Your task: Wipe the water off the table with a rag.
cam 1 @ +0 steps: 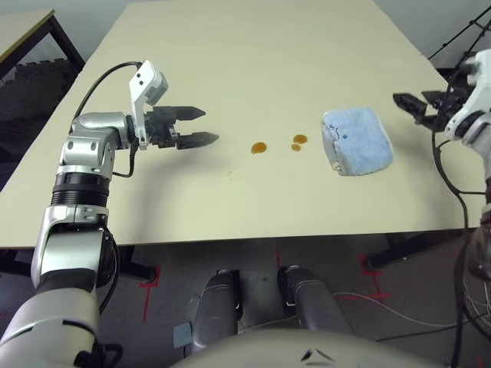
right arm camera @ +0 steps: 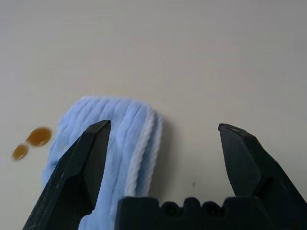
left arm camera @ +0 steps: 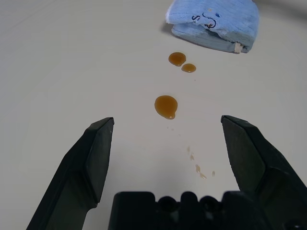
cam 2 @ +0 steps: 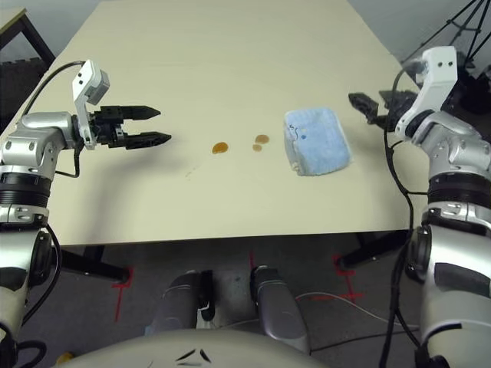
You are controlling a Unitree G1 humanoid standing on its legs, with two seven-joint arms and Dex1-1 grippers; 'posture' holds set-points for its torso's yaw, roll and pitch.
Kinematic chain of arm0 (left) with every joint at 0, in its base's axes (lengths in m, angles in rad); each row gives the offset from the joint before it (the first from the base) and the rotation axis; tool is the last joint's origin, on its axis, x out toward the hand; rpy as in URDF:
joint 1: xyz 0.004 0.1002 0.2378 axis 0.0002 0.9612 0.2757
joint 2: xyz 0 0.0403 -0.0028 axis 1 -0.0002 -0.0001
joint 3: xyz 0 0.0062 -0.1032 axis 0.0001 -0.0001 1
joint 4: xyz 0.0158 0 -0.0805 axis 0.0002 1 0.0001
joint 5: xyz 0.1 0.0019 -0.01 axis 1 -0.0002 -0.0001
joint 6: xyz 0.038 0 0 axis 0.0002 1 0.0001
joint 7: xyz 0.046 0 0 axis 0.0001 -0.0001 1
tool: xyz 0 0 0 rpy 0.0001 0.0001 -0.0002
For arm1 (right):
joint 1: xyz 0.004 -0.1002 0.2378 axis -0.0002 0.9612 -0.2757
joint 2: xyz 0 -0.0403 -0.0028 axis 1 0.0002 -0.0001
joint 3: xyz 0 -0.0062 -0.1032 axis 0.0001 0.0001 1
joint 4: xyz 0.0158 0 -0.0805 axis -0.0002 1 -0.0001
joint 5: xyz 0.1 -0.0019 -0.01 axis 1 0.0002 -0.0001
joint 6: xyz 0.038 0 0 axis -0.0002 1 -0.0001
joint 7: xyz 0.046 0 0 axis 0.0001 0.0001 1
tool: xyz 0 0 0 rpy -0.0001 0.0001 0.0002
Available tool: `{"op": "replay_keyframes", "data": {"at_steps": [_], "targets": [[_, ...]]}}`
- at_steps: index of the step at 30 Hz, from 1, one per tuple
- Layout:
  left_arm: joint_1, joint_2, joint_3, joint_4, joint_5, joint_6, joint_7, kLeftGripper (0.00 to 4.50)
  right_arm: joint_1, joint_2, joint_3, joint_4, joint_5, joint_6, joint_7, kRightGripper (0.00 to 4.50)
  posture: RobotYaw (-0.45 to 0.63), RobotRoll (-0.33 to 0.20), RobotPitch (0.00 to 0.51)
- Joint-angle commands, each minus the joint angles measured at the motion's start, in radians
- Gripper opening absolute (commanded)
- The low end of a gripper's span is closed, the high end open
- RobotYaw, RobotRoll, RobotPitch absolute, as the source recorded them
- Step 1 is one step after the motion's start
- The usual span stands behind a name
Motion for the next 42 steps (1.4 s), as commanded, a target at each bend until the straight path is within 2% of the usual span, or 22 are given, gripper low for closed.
{"op": "replay_keyframes", "data": {"at_steps": [1, 5, 15, 22, 29, 32, 42], "targets": [[-0.003, -0.011, -0.017, 0.025, 0.021, -0.021, 0.009, 4.5, -0.042, -0.018, 0.04, 0.003, -0.013, 0.117, 0.005, 4.47, -0.21, 0.0, 0.122], [-0.003, -0.021, -0.018, 0.025, 0.023, -0.026, 0.015, 4.5, -0.085, 0.001, 0.092, 0.045, -0.036, 0.176, 0.011, 4.47, -0.21, 0.0, 0.123], [0.01, -0.025, -0.01, 0.004, 0.016, -0.018, 0.028, 4.5, -0.149, 0.079, 0.192, 0.202, -0.129, 0.144, 0.009, 4.47, -0.2, 0.0, 0.125], [0.026, -0.022, -0.004, -0.02, 0.01, -0.008, 0.042, 4.5, -0.201, 0.149, 0.195, 0.308, -0.172, 0.089, 0.003, 4.47, -0.18, 0.0, 0.127], [0.04, -0.02, 0.001, -0.033, 0.008, -0.004, 0.059, 4.5, -0.189, 0.179, 0.213, 0.316, -0.193, 0.11, 0.029, 4.47, -0.17, 0.0, 0.131], [0.041, -0.02, 0.002, -0.032, 0.009, -0.005, 0.065, 4.5, -0.181, 0.183, 0.216, 0.309, -0.195, 0.12, 0.037, 3.9, -0.17, 0.0, 0.131], [0.027, -0.028, -0.005, -0.012, 0.017, -0.019, 0.079, 4.5, -0.167, 0.18, 0.2, 0.268, -0.179, 0.148, 0.05, 0.23, -0.18, 0.0, 0.126]]}}
